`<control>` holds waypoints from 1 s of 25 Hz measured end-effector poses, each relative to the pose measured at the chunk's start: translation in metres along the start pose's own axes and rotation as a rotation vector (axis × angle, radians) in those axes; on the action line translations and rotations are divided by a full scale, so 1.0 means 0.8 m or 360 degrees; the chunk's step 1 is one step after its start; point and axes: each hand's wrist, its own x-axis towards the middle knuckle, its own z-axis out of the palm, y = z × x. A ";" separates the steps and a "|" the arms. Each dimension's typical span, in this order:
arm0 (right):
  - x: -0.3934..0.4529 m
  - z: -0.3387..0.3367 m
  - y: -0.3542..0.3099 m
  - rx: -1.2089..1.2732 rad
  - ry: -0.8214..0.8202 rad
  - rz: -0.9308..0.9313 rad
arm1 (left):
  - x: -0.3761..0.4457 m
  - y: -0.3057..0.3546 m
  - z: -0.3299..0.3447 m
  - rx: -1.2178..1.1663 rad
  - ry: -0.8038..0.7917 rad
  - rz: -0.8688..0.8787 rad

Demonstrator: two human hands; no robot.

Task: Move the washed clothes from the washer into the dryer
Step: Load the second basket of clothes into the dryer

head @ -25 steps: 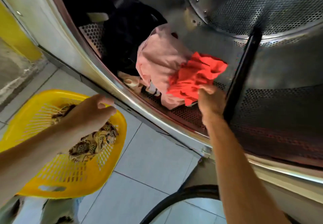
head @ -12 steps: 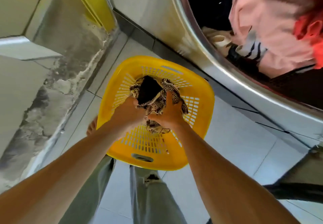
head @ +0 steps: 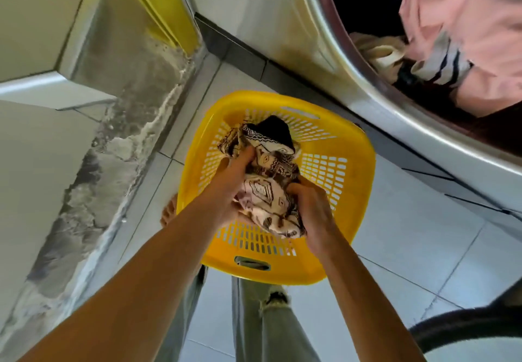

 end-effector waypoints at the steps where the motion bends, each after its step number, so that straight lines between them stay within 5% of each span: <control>1: -0.032 -0.006 -0.005 -0.0029 -0.0110 -0.0059 | -0.005 0.008 0.004 -0.0048 -0.0145 0.0039; 5: -0.091 -0.049 -0.020 0.0187 -0.0083 -0.0422 | -0.052 0.028 0.051 0.0202 -0.0327 0.0401; 11: -0.127 -0.145 -0.162 0.0310 0.0462 -0.1120 | -0.192 0.111 0.171 0.0714 -0.0576 0.1214; 14: -0.114 -0.174 -0.273 -0.0160 0.0830 -0.1149 | -0.242 0.186 0.185 0.0998 -0.0504 0.1453; 16: -0.104 -0.180 -0.329 -0.0628 0.1001 -0.1113 | -0.253 0.217 0.175 0.1029 -0.0211 0.1593; 20: -0.089 -0.142 -0.311 -0.0716 0.1017 -0.1219 | -0.213 0.161 0.105 0.1036 -0.0043 0.1270; 25: -0.024 -0.039 -0.141 -0.1327 0.0240 -0.0673 | -0.123 0.038 0.012 0.1134 0.0116 0.0671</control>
